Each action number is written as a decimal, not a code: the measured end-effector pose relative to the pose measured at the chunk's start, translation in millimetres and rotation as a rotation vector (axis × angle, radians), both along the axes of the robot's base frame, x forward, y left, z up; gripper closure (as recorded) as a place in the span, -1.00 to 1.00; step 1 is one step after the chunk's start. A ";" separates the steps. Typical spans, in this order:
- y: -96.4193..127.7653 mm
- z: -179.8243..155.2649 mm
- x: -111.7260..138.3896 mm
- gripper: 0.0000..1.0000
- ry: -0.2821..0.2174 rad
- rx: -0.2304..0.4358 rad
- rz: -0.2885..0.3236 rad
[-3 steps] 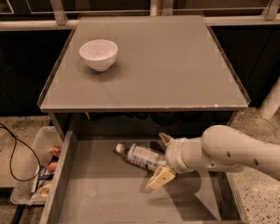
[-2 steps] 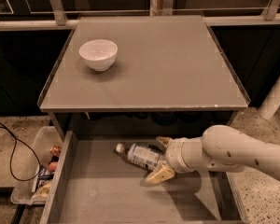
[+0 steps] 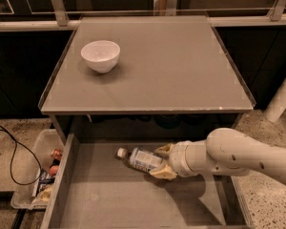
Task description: Pick blue plastic bottle from top drawer and place on counter
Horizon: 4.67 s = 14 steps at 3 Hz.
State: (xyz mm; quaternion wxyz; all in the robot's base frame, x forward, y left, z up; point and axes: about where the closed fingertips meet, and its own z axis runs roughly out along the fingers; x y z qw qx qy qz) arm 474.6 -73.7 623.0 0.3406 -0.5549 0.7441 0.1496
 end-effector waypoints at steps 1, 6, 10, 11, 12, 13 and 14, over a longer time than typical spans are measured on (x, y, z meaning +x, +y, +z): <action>-0.1 0.1 -0.1 0.79 0.000 0.000 0.000; -90.5 213.8 -40.3 1.00 -0.167 0.078 0.037; -75.2 293.7 143.9 1.00 -0.196 0.048 -0.016; -89.8 261.9 160.5 1.00 -0.149 0.038 -0.047; -89.6 230.1 163.6 1.00 -0.106 0.039 -0.035; -89.4 229.4 163.8 0.62 -0.105 0.039 -0.035; -89.3 229.4 163.8 0.16 -0.105 0.039 -0.035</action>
Offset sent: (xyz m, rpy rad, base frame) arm -0.0272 -0.0239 0.0169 -0.0207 0.0312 0.0135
